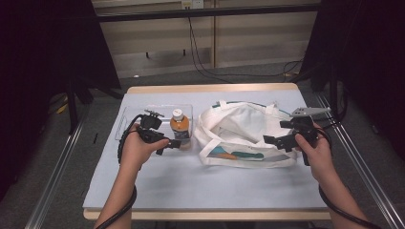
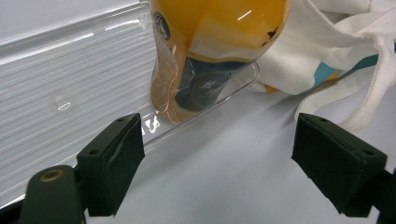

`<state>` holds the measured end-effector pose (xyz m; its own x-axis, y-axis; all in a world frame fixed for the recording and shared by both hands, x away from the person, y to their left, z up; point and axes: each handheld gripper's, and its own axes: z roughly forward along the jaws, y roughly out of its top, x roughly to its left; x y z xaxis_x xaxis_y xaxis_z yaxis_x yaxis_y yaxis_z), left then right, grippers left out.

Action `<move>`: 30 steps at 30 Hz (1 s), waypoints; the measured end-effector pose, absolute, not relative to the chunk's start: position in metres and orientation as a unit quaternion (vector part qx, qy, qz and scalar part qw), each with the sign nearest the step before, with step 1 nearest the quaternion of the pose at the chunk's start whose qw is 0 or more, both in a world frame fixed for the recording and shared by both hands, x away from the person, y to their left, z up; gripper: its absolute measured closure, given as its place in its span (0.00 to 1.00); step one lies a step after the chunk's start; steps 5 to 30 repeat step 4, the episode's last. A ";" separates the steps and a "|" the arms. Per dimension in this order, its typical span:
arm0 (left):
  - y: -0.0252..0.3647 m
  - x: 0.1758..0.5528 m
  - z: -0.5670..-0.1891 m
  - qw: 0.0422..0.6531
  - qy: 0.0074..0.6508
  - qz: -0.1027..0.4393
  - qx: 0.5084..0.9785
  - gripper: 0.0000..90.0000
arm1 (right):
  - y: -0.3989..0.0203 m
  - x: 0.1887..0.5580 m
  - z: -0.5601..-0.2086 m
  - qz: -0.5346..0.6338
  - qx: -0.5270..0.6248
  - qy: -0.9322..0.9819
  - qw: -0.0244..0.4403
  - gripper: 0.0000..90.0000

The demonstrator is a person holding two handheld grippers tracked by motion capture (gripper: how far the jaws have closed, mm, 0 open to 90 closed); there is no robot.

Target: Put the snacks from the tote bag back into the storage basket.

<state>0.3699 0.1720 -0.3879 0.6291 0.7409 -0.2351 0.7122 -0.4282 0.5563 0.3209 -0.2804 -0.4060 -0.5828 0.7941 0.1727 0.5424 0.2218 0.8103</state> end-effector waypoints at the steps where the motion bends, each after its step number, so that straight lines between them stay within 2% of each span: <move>1: 0.172 0.369 -0.389 0.320 0.432 0.025 0.843 0.18 | -0.280 0.321 -0.406 0.447 0.434 0.769 0.141 0.02; 30: 0.172 0.367 -0.390 0.323 0.428 0.024 0.844 0.18 | -0.280 0.321 -0.406 0.447 0.434 0.769 0.140 0.02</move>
